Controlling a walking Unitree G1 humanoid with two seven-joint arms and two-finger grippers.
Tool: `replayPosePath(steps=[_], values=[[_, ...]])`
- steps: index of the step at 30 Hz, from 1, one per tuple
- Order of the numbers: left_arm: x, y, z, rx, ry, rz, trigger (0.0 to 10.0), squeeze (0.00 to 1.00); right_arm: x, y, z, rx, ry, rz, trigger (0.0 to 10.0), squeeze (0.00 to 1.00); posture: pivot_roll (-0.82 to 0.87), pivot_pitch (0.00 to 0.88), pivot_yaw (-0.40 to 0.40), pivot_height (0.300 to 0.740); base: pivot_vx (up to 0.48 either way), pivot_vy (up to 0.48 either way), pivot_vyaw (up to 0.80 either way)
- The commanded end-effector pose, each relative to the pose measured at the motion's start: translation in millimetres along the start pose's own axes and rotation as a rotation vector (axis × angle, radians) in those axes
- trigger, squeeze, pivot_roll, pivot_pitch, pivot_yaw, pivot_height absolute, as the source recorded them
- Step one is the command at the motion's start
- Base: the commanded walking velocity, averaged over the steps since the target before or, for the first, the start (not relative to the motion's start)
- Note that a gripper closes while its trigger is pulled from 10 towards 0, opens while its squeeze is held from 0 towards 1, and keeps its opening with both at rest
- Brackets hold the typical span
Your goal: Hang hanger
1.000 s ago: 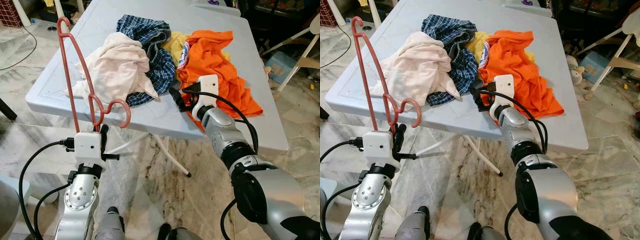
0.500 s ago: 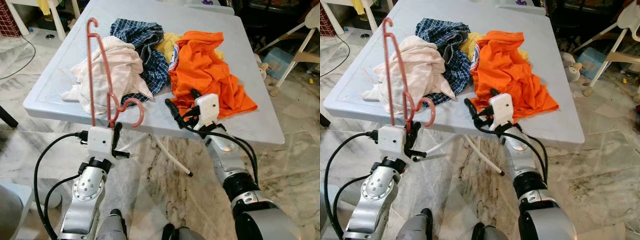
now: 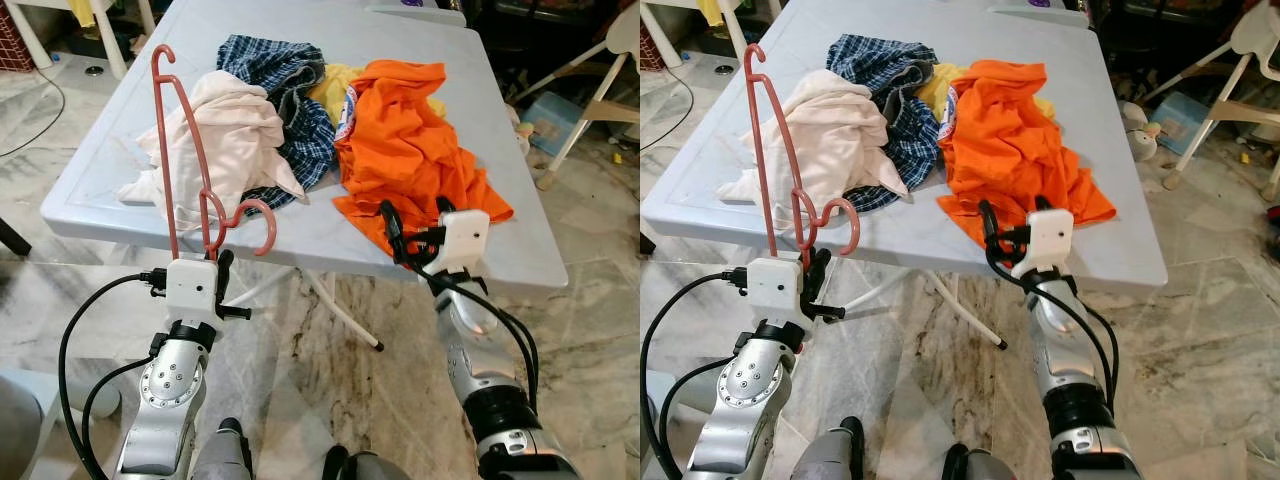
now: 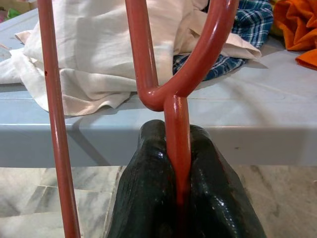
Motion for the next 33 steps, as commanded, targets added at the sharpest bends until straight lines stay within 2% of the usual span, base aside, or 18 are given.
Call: replayPosePath(steps=[1, 3, 9, 24, 28, 33], values=[[1.7, 6.2, 0.9, -0.031, 0.001, -0.001, 10.0, 0.00, 4.1, 3.3, -1.1, -0.008, 0.005, -0.006, 10.0, 0.00, 0.20, 0.222, -0.135, 0.740, 0.000, 0.000, 0.00], [2.9, 13.0, 5.5, -0.062, 0.003, -0.004, 10.0, 0.00, 6.4, 1.5, -2.2, -0.004, -0.001, -0.012, 10.0, 0.00, 0.19, 0.225, -0.133, 0.740, 0.000, 0.000, 0.00], [2.3, 17.8, 7.6, -0.074, -0.002, -0.011, 10.0, 0.00, 8.4, 2.9, -2.7, -0.012, 0.000, -0.023, 10.0, 0.00, 0.17, 0.228, -0.139, 0.740, -0.101, 0.000, 0.00], [0.2, 20.4, 11.7, -0.089, -0.009, -0.013, 10.0, 0.00, 9.6, 6.6, -4.2, -0.035, -0.017, -0.010, 10.0, 0.00, 0.16, 0.233, -0.132, 0.740, -0.301, 0.000, 0.00], [0.0, 21.1, 12.1, -0.100, -0.011, -0.010, 10.0, 0.00, 6.8, 7.5, -5.9, -0.052, -0.035, 0.006, 10.0, 0.00, 0.16, 0.231, -0.129, 0.740, -0.289, 0.000, 0.00], [-1.2, 23.5, 13.3, -0.121, -0.018, -0.010, 10.0, 0.00, -8.4, 6.0, -9.4, -0.053, -0.110, 0.042, 10.0, 0.00, 0.16, 0.224, -0.124, 0.740, -0.289, 0.000, 0.00]])
Point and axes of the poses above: a point about 5 cm out from each wrist's last joint towards the gripper, its own z axis pointing out of the wrist towards the gripper, its own x axis along the axis of the wrist's last joint, y = z × x, the point moved 4 cm from there along z, pointing out of the wrist towards the gripper, and after that the axes turned 7 degrees about -z, right-handed, at the moved point
